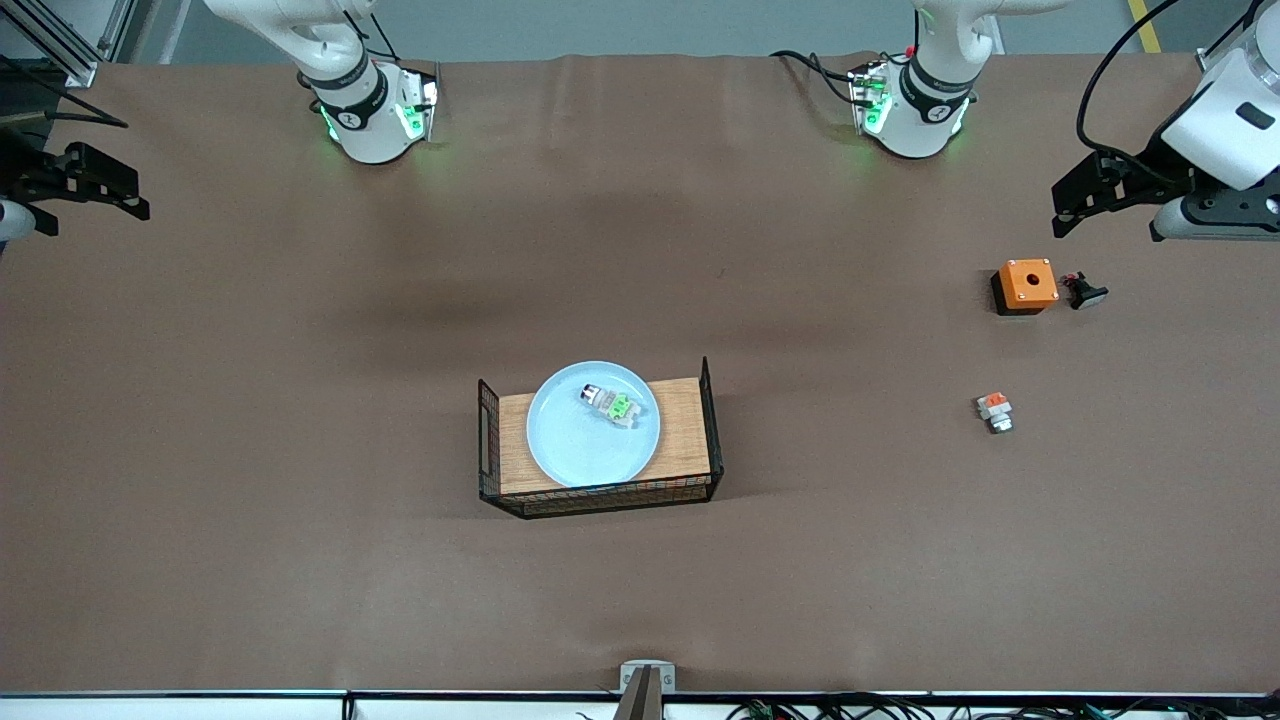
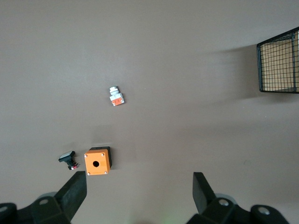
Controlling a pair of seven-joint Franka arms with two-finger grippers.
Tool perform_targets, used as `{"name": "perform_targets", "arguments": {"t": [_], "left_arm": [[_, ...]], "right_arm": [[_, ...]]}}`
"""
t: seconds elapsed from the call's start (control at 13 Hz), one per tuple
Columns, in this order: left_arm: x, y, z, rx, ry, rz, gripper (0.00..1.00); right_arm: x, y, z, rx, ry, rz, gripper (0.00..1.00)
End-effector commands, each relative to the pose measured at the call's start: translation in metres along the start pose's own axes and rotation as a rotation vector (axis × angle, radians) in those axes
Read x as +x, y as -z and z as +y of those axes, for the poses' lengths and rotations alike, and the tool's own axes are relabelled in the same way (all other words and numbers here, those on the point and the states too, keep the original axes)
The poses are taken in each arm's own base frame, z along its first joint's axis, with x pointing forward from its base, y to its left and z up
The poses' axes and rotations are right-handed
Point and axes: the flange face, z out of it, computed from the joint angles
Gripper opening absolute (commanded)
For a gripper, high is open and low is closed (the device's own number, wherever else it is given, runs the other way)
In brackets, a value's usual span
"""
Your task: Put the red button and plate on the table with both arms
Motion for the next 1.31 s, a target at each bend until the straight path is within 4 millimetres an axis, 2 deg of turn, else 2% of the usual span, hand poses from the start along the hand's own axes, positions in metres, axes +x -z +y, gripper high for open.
{"name": "perform_targets", "arguments": {"t": [0.0, 0.54, 0.77, 1.0, 1.23], "left_arm": [[-0.007, 0.004, 0.002, 0.004, -0.008, 0.003, 1.00], [-0.003, -0.002, 0.005, -0.003, 0.000, -0.010, 1.00], [-0.003, -0.005, 0.020, -0.002, 0.085, -0.016, 1.00], [-0.006, -0.005, 0.050, 0.001, 0.243, -0.017, 1.00], [-0.015, -0.005, 0.092, -0.008, 0.408, -0.021, 1.00]], "right_arm": [[0.001, 0.004, 0.002, 0.014, 0.008, 0.007, 1.00], [0.001, 0.003, 0.004, 0.013, 0.006, 0.006, 1.00], [0.002, 0.003, 0.004, 0.012, 0.007, 0.004, 1.00], [0.006, -0.001, 0.005, 0.016, 0.006, -0.003, 1.00], [0.006, -0.001, 0.006, 0.015, 0.004, -0.004, 1.00]]}}
